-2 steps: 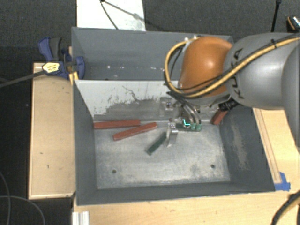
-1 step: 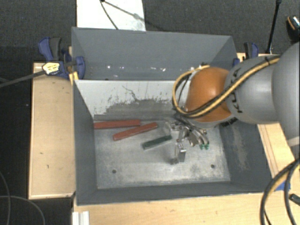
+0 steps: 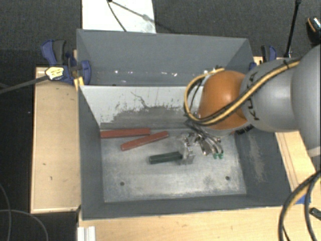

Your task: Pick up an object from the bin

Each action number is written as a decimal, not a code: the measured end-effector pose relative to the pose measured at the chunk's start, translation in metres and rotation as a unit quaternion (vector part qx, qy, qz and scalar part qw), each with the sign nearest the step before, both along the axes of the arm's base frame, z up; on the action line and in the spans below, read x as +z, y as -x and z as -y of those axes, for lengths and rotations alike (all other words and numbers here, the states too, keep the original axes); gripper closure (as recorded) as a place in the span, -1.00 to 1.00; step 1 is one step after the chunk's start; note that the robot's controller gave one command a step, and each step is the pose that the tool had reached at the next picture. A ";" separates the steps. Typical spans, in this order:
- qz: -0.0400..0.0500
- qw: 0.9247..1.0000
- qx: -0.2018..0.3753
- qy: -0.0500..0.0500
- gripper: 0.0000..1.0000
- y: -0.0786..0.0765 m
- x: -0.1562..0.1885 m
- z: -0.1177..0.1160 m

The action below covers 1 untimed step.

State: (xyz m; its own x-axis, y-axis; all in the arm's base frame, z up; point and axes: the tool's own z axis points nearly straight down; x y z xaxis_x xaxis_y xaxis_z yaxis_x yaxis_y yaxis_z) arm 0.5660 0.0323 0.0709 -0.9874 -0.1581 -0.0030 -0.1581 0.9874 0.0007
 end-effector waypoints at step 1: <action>0.003 0.988 0.152 0.000 1.00 0.033 0.158 -0.051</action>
Offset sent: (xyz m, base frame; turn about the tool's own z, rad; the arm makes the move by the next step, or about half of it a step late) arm -0.0347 0.0497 0.1540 -0.3064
